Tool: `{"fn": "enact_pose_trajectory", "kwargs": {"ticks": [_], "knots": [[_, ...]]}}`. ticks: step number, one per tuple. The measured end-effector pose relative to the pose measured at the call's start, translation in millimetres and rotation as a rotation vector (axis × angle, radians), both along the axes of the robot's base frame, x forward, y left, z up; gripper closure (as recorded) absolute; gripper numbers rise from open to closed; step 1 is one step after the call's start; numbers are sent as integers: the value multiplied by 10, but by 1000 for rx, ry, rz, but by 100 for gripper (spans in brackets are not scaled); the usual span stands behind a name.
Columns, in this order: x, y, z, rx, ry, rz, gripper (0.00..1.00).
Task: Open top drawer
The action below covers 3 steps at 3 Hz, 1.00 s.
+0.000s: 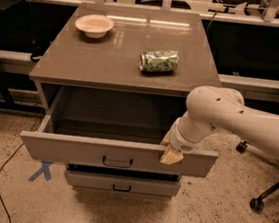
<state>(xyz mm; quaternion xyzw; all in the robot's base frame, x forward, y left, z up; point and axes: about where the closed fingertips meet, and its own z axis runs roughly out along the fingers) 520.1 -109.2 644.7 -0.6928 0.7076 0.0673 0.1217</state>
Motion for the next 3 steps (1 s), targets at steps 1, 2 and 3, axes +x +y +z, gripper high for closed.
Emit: {"fn": "enact_pose_trajectory", "kwargs": {"ticks": [1, 2, 3], "knots": [[-6, 5, -7, 0, 2, 1, 58], [-12, 9, -14, -1, 3, 3, 35], [-18, 13, -21, -1, 5, 4, 11]]}}
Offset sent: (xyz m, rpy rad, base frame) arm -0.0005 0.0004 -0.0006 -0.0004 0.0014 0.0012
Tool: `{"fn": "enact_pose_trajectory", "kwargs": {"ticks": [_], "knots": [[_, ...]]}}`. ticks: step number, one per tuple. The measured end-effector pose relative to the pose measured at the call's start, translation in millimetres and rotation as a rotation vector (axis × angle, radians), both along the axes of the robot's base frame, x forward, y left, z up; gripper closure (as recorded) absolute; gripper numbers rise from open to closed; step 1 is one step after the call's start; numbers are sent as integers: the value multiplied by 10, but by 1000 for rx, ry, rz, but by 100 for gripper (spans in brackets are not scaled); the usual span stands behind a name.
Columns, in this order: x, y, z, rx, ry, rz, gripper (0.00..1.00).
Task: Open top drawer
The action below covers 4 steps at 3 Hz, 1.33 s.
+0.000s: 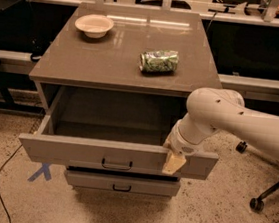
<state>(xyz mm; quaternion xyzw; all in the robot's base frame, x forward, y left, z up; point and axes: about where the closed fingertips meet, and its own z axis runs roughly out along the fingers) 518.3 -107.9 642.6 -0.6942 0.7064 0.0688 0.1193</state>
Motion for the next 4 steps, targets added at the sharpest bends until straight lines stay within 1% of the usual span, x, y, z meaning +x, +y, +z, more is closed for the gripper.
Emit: {"fn": "enact_pose_trajectory", "kwargs": {"ticks": [1, 2, 3, 4], "knots": [[-4, 3, -5, 0, 1, 1, 0], [-70, 41, -22, -31, 17, 19, 0], [-190, 79, -31, -67, 50, 30, 0], [-356, -4, -50, -93, 120, -2, 26]]}}
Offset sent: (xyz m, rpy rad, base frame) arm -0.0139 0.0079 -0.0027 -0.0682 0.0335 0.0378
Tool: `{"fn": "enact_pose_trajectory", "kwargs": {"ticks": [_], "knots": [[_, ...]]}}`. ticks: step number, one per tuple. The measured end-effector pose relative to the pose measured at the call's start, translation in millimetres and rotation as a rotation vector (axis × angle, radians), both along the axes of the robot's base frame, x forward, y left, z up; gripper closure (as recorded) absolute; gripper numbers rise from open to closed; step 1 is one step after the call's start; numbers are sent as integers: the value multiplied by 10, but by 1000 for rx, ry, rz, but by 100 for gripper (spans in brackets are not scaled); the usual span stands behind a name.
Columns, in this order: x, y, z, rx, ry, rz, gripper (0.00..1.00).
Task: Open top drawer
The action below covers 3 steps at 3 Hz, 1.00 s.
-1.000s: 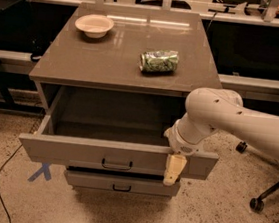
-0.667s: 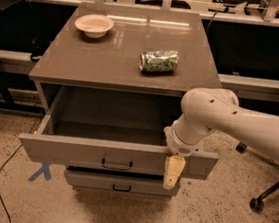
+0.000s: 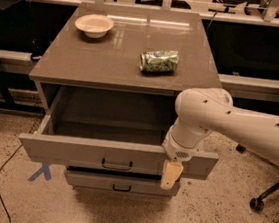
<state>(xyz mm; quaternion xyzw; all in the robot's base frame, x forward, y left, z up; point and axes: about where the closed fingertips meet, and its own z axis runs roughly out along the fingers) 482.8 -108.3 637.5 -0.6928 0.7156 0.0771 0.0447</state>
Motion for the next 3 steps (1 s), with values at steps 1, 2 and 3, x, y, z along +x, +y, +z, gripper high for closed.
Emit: {"fn": "enact_pose_trajectory", "kwargs": {"ticks": [1, 2, 3], "knots": [[-162, -87, -1, -11, 54, -29, 50], [-377, -202, 16, -3, 88, -71, 81], [-379, -202, 15, -3, 88, -71, 0]]}}
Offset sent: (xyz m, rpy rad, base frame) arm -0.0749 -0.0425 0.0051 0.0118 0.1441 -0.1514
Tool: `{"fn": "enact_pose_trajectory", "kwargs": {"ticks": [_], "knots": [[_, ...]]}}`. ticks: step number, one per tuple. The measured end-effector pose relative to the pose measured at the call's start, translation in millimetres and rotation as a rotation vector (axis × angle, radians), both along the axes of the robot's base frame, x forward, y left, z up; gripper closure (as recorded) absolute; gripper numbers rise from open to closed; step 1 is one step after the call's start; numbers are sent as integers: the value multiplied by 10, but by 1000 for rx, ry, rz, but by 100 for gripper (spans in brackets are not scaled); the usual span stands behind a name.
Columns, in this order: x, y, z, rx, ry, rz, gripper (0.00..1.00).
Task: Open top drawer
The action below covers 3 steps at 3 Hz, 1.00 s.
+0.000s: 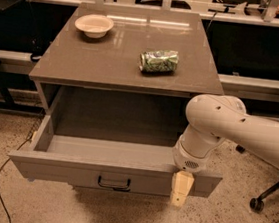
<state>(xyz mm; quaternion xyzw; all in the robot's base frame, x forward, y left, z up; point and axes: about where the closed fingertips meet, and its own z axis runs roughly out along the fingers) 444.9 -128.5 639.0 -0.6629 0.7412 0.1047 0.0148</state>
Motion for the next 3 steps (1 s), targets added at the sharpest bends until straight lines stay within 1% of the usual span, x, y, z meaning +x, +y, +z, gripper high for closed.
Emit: {"fn": "enact_pose_trajectory", "kwargs": {"ticks": [1, 2, 3], "knots": [[0, -1, 1, 0, 0, 0, 0], [39, -233, 301, 42, -64, -23, 0], [93, -648, 872, 111, -178, -58, 0]]}}
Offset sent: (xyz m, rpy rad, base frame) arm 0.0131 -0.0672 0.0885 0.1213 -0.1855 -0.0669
